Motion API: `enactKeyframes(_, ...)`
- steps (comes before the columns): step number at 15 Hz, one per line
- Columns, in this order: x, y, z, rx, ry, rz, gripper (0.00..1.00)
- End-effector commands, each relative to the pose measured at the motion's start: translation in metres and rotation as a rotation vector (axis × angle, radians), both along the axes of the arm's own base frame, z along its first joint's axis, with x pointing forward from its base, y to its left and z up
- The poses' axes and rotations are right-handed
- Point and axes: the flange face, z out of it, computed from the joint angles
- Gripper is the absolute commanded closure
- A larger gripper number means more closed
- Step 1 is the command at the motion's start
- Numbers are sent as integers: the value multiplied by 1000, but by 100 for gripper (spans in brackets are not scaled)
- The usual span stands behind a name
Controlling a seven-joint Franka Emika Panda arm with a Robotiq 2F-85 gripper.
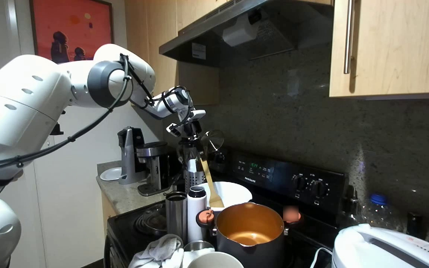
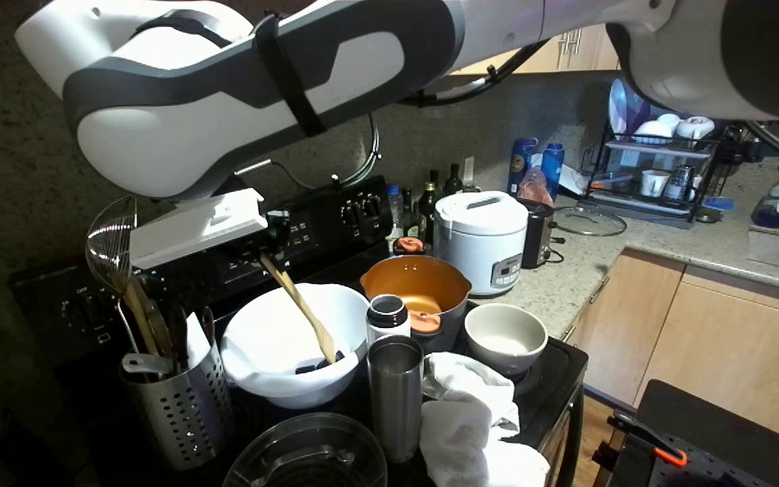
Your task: Pick up the wooden spoon and use it to stir the contents of the white bowl
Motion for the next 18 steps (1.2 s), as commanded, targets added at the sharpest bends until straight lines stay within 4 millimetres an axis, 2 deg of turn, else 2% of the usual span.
enactKeyframes(1,4,7,0,51,-59,-31,95)
enactKeyframes(4,4,11,2,72,-62,-20,95)
enactKeyframes(6,2,11,14,83,-65,-10,95)
enactKeyframes(12,-12,11,83,196,-164,12,95)
enactKeyframes(18,-33,-6,145,287,-243,-7,95)
